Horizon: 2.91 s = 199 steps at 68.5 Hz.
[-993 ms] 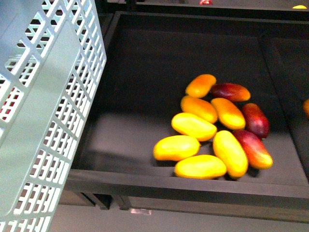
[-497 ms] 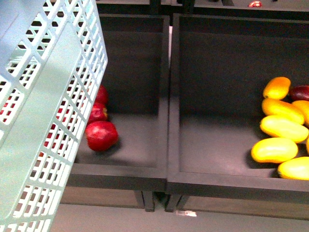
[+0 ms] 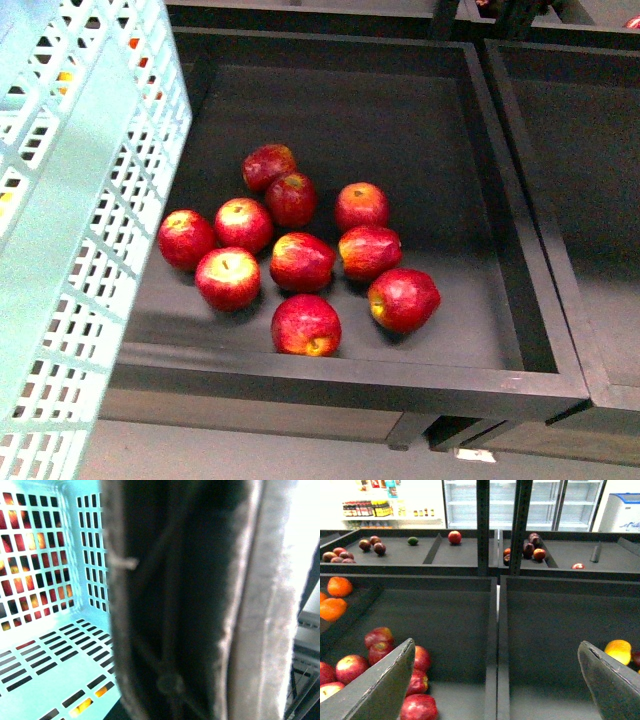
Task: Pick mango and avocado into basket
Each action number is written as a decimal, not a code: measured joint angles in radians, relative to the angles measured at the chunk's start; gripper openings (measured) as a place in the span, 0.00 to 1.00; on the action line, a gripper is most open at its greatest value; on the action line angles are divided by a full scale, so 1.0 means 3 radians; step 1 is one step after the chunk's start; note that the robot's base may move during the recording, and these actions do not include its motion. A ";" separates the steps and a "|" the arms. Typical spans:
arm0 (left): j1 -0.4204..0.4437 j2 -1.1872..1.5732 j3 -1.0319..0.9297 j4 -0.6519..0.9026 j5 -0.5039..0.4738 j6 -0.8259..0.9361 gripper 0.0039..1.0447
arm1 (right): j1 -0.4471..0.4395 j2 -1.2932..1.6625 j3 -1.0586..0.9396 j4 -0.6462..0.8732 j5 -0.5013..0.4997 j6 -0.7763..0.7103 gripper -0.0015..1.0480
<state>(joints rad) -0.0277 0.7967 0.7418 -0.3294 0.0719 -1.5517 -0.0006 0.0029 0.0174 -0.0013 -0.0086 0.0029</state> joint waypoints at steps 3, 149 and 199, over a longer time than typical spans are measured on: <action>0.0000 -0.0008 0.0001 0.0000 -0.0017 0.0028 0.13 | 0.0000 0.0000 0.0000 0.0000 0.0003 0.0000 0.92; -0.2197 0.2188 0.1316 0.0108 0.0777 0.2042 0.13 | -0.2135 0.5207 0.1949 0.0778 -0.0066 0.1516 0.92; -0.2196 0.2188 0.1316 0.0108 0.0772 0.2042 0.13 | -0.2115 0.7744 0.4200 0.0207 0.0123 0.3154 0.92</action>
<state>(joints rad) -0.6865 1.4532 1.1366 -0.2970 0.3035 -0.9390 -0.6350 2.3260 1.2774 0.0608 0.0284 0.9489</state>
